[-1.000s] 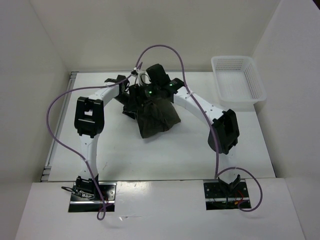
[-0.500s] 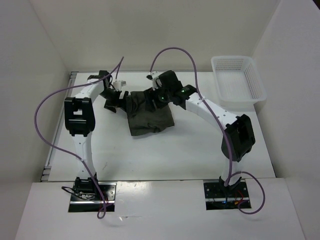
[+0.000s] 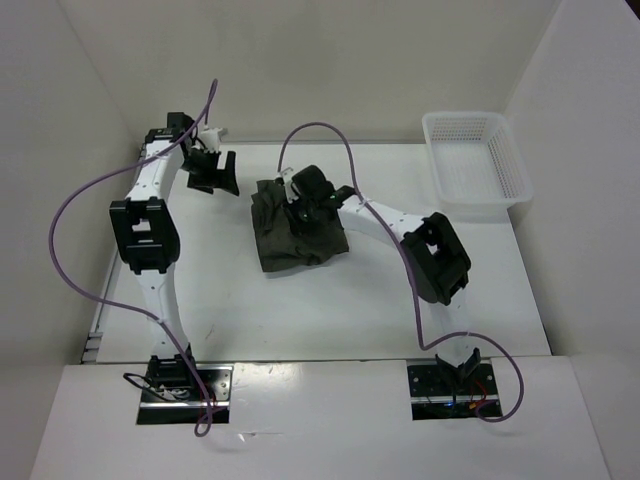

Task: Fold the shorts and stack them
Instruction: Fold the shorts

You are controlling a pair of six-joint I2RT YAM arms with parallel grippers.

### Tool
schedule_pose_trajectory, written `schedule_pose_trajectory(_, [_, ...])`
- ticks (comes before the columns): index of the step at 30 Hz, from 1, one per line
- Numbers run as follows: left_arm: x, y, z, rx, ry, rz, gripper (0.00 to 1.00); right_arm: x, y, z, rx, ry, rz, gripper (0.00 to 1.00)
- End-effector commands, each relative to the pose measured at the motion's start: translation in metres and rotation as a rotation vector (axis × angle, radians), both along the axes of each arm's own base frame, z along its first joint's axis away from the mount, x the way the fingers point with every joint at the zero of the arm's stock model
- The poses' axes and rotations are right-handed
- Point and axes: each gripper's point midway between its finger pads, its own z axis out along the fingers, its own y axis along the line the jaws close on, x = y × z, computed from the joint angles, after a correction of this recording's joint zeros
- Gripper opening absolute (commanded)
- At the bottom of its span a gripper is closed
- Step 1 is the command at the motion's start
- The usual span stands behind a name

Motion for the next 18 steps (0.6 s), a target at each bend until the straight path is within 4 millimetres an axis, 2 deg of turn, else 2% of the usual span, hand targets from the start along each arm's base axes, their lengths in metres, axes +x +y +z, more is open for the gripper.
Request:
schedule_pose_trajectory(1, [-0.013, -0.03, 0.055, -0.127, -0.1, -0.126, 1.0, 0.007, 0.025, 0.025, 0.07, -0.087, 0.058, 0.28])
schedule_pose_trajectory(3, [-0.025, -0.059, 0.063, -0.214, -0.093, -0.204, 1.0, -0.007, 0.027, 0.016, 0.05, -0.071, 0.086, 0.24])
schedule_pose_trajectory(4, [-0.027, -0.067, 0.066, -0.238, -0.103, -0.237, 1.0, -0.017, 0.027, 0.009, 0.038, -0.057, 0.097, 0.23])
schedule_pose_trajectory(5, [-0.032, -0.08, 0.068, -0.264, -0.096, -0.273, 1.0, -0.019, 0.027, 0.005, 0.04, -0.049, 0.104, 0.23])
schedule_pose_trajectory(6, [-0.036, -0.088, 0.066, -0.29, -0.086, -0.301, 1.0, -0.021, 0.024, 0.006, 0.039, -0.048, 0.104, 0.21])
schedule_pose_trajectory(7, [-0.037, -0.092, 0.066, -0.287, -0.09, -0.318, 1.0, -0.031, 0.023, -0.005, 0.024, -0.021, 0.108, 0.21])
schedule_pose_trajectory(8, [-0.036, -0.098, 0.06, -0.303, -0.077, -0.33, 1.0, -0.032, 0.022, -0.008, 0.023, -0.02, 0.108, 0.2])
schedule_pose_trajectory(10, [-0.039, -0.11, 0.066, -0.361, -0.078, -0.367, 1.0, -0.04, 0.019, -0.01, 0.027, 0.0, 0.109, 0.18])
schedule_pose_trajectory(12, [-0.034, -0.11, 0.054, -0.36, -0.049, -0.348, 1.0, -0.044, 0.015, -0.015, 0.025, 0.013, 0.102, 0.13])
schedule_pose_trajectory(15, [-0.029, -0.117, 0.031, -0.349, 0.004, -0.33, 1.0, -0.054, 0.01, -0.024, 0.022, 0.043, 0.106, 0.12])
schedule_pose_trajectory(18, [-0.015, -0.115, -0.007, -0.231, 0.052, -0.264, 1.0, -0.068, 0.01, -0.036, 0.009, 0.069, 0.118, 0.1])
